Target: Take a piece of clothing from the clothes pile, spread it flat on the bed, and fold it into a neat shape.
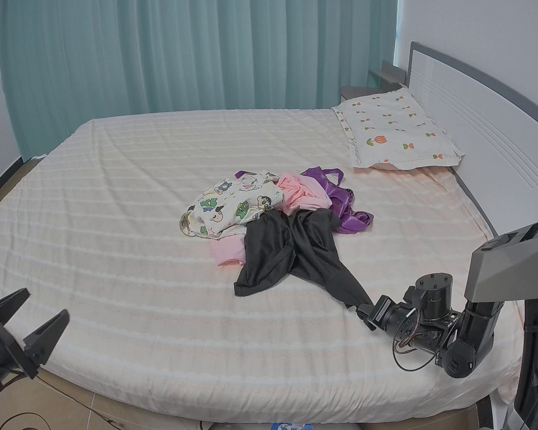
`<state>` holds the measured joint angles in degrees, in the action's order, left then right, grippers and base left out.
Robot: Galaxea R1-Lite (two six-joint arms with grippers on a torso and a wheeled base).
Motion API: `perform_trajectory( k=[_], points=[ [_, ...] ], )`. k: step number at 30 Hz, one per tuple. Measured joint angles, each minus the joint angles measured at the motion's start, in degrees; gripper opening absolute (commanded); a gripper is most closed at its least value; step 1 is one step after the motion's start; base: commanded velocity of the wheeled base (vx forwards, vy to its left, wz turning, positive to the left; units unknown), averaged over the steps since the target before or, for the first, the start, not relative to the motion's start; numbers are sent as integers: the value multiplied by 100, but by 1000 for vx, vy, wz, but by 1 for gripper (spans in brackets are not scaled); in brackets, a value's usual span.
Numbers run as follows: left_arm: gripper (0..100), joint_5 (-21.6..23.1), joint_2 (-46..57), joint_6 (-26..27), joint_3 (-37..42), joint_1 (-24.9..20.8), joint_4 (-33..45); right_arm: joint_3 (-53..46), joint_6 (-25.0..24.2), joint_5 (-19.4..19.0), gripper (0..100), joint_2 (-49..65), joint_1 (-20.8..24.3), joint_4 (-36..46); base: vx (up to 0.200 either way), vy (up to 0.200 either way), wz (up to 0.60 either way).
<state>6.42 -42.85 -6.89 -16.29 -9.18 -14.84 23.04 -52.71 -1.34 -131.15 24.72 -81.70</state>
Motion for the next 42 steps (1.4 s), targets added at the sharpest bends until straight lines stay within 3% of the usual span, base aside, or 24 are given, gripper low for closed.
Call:
perform_trajectory(
  k=[11,18,21,30,35,42],
  points=[
    [100,-304,-3127,-874,-271,-674,-1849,-66,-52,-29,0,-63,24,-106,0,0,0],
    [100,-669,-5287,-1415,-887,-1078,-2770,-88,-66,-35,0,-88,33,-150,0,0,0],
    [100,-792,-5938,-1575,-1191,-1201,-2978,-91,-66,-35,0,-94,35,-165,0,0,0],
    [100,-1287,-8515,-2108,-3100,-1675,-3596,-119,-66,-40,0,-144,44,-325,0,0,0],
    [100,-1590,-9450,-2255,-4109,-1836,-3704,-135,-66,-40,0,-171,52,-383,0,0,0],
    [100,-1847,-10086,-2321,-4780,-1953,-3671,-151,-66,-40,0,-193,63,-416,0,0,0]
  ],
)
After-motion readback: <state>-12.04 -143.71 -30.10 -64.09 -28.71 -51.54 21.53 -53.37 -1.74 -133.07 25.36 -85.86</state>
